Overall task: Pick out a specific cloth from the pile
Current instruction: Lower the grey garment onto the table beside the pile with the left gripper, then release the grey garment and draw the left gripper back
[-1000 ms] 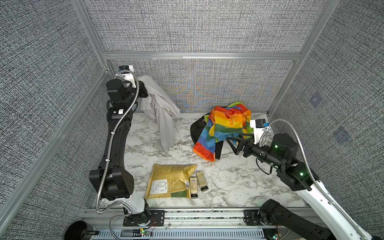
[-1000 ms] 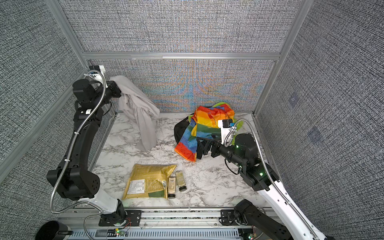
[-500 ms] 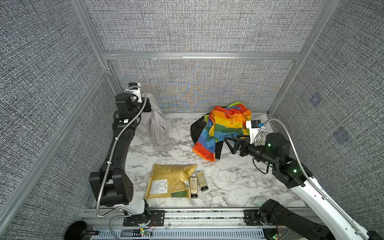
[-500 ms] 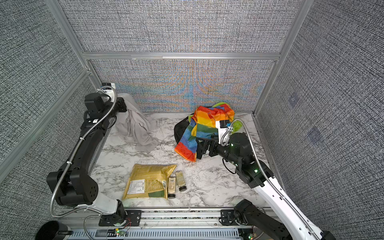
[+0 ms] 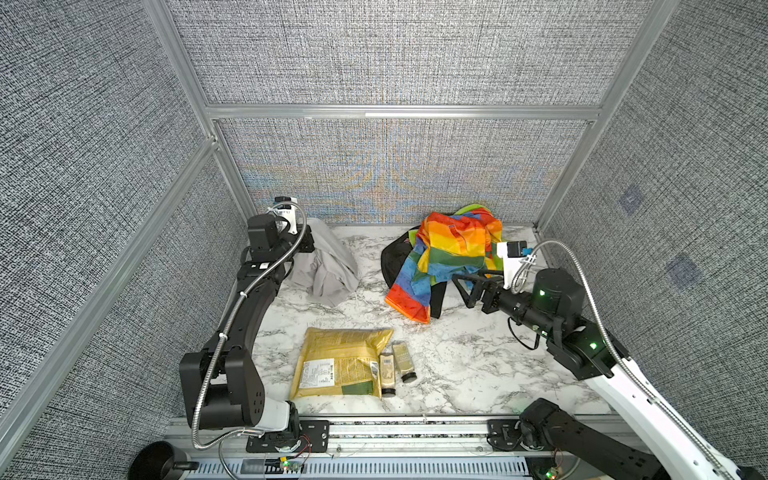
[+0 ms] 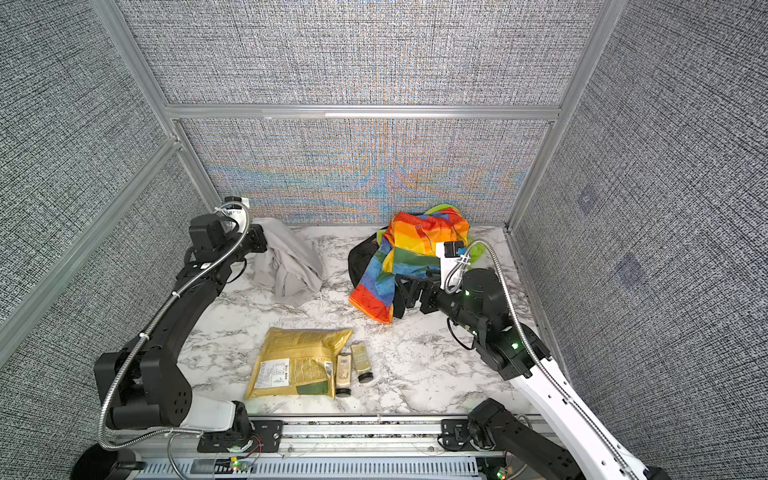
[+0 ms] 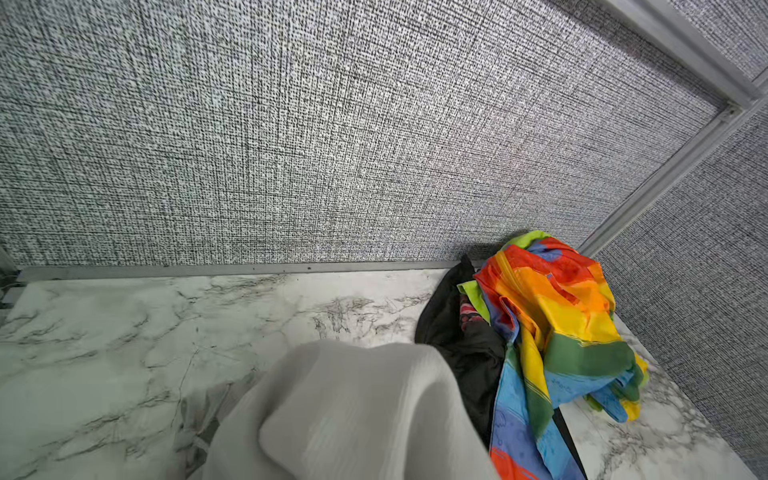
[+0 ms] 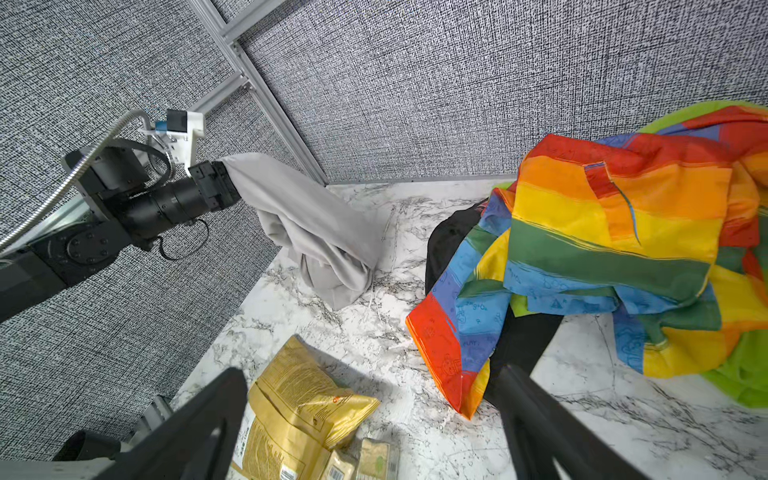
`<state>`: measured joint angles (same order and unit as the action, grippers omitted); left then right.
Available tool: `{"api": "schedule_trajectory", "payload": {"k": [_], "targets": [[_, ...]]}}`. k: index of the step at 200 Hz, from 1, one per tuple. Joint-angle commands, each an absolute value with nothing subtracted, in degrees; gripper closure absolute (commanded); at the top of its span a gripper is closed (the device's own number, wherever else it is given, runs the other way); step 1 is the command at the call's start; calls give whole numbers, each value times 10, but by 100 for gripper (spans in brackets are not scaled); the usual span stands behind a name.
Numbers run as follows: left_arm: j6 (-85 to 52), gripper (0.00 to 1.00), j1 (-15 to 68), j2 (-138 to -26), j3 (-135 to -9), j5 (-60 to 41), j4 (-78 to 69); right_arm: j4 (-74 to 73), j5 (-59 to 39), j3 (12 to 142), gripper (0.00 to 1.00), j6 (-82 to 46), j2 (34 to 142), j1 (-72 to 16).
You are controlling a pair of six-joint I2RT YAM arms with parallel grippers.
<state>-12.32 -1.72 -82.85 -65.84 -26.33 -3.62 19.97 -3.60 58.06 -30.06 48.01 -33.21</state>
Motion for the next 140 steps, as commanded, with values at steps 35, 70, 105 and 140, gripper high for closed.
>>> {"api": "schedule_trajectory", "payload": {"k": [35, 70, 105, 140], "targets": [[-152, 100, -17, -818, -620, -228, -84, 210, -9, 592, 1, -297, 475, -333], [-173, 100, -18, -835, -604, -288, -90, 204, -26, 593, 2, -295, 480, -333], [-211, 100, -18, -821, -541, -261, -118, 175, -127, 592, 1, -285, 502, -334], [-247, 100, -18, -834, -504, -237, -121, 173, -113, 591, 2, -284, 526, -346]]}}
